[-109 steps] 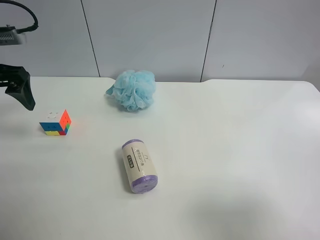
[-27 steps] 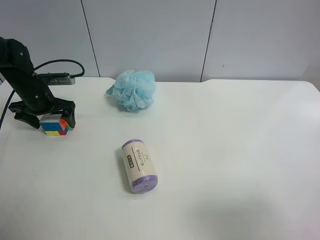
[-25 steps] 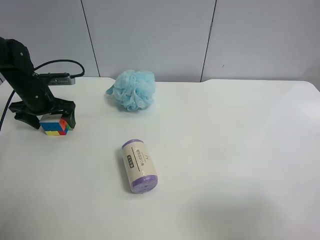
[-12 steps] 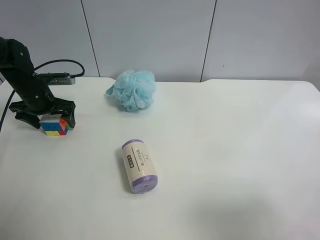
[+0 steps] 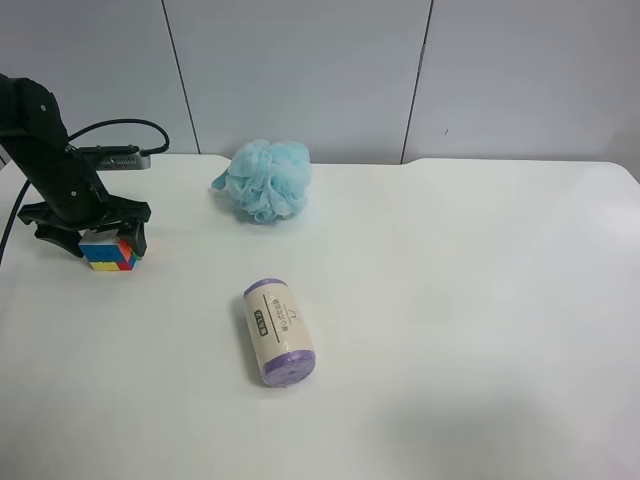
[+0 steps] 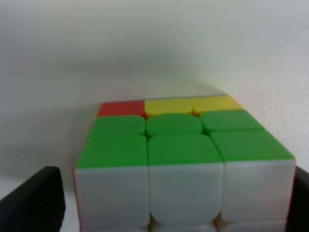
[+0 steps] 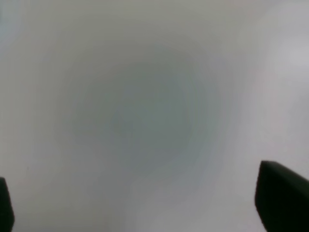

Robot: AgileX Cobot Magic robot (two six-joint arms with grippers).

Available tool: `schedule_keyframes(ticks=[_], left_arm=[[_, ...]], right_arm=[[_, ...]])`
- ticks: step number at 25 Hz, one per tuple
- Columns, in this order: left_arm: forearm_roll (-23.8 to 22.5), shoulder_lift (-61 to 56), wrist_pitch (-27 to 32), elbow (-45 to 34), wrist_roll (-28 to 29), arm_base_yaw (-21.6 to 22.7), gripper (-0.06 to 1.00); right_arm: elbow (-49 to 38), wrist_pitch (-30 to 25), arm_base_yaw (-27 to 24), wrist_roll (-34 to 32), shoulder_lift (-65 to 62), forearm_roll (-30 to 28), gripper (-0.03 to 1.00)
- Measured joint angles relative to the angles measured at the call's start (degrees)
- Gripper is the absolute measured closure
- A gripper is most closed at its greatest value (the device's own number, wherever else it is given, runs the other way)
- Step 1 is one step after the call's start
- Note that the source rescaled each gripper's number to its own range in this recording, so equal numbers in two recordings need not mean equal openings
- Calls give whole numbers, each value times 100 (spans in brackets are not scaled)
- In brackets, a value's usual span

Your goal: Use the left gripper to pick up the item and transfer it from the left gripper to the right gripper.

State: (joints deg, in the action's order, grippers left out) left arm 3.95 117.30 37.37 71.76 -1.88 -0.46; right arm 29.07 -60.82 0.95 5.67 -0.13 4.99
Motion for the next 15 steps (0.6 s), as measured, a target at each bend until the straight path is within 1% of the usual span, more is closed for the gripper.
schedule_keyframes(ticks=[2, 7, 8, 10, 15], left_arm=[[5, 0, 0, 0, 0, 0, 43], [22, 0, 0, 0, 0, 0, 63], [28, 0, 0, 0, 0, 0, 70], [36, 0, 0, 0, 0, 0, 94], [36, 0, -7, 0, 0, 0, 94]], right_arm=[[0, 0, 0, 0, 0, 0, -3], [0, 0, 0, 0, 0, 0, -3], [0, 0, 0, 0, 0, 0, -3], [0, 0, 0, 0, 0, 0, -3], [0, 0, 0, 0, 0, 0, -3]])
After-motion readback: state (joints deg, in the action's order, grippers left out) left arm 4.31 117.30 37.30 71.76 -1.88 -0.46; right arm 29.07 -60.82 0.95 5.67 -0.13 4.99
